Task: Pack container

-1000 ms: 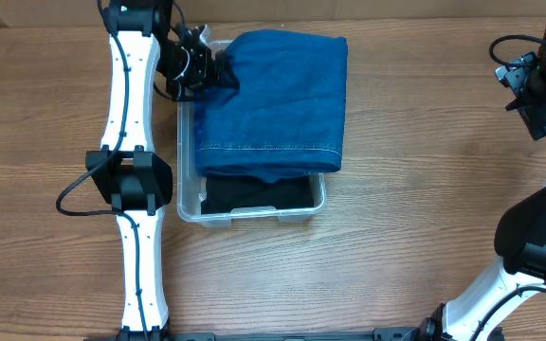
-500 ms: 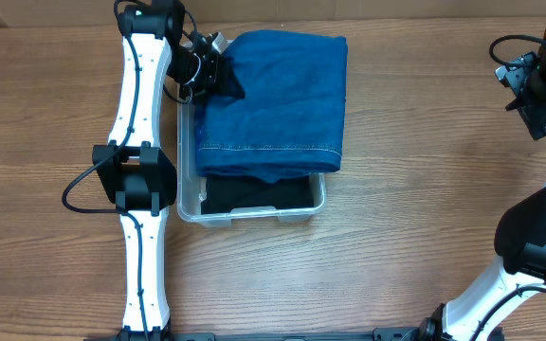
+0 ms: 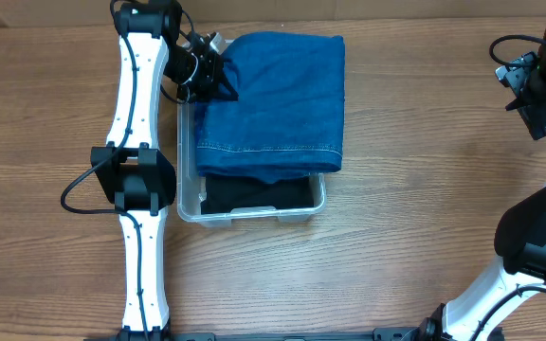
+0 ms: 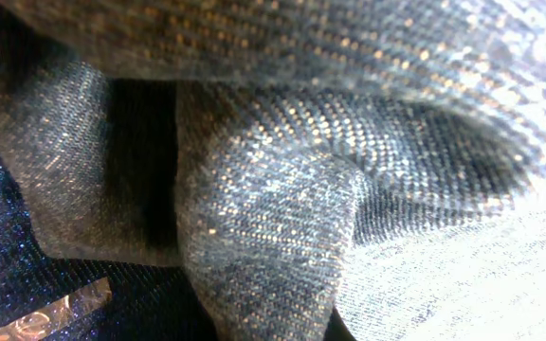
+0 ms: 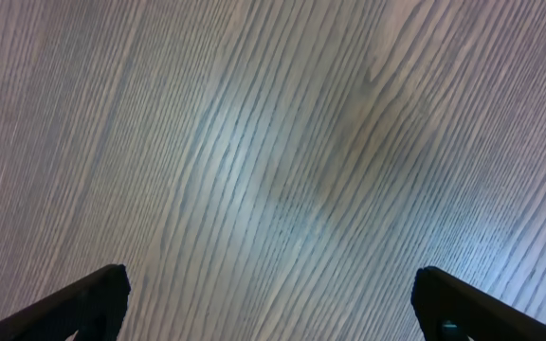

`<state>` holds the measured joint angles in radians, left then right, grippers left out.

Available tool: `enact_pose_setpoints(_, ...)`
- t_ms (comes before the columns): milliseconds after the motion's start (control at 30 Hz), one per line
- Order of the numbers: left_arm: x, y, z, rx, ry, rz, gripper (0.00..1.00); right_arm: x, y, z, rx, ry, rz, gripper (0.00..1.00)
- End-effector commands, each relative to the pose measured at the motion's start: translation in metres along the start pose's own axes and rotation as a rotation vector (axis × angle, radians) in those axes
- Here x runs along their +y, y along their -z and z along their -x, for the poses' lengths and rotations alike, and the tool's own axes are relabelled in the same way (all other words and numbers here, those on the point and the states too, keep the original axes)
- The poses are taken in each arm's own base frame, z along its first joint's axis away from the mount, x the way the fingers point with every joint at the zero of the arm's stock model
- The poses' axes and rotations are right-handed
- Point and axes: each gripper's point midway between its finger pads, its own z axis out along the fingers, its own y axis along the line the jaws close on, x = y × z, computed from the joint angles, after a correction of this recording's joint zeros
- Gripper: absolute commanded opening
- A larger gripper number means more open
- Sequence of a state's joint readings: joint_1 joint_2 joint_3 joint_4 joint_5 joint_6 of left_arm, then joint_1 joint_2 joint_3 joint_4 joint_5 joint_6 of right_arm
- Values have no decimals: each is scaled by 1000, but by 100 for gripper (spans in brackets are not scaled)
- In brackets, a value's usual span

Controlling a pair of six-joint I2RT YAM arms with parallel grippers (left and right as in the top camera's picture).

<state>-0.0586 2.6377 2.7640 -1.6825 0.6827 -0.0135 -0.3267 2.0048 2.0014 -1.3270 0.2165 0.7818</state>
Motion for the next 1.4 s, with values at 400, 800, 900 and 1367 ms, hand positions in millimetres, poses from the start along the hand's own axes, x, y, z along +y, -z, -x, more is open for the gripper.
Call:
enact_pose_setpoints(400, -41, 105, -11, -267, 92, 188, 4, 0, 0, 2, -8, -5, -3, 100)
enact_pose_setpoints(800, -23, 69, -25, -134, 179, 204, 4, 0, 0, 2, -8, -5, -3, 100)
enact_pose_setpoints(900, -12, 63, -29, -107, 201, 237, 4, 0, 0, 2, -8, -5, -3, 100)
enact_pose_setpoints(1367, -5, 65, -29, -110, 204, 269, 4, 0, 0, 2, -8, -5, -3, 100)
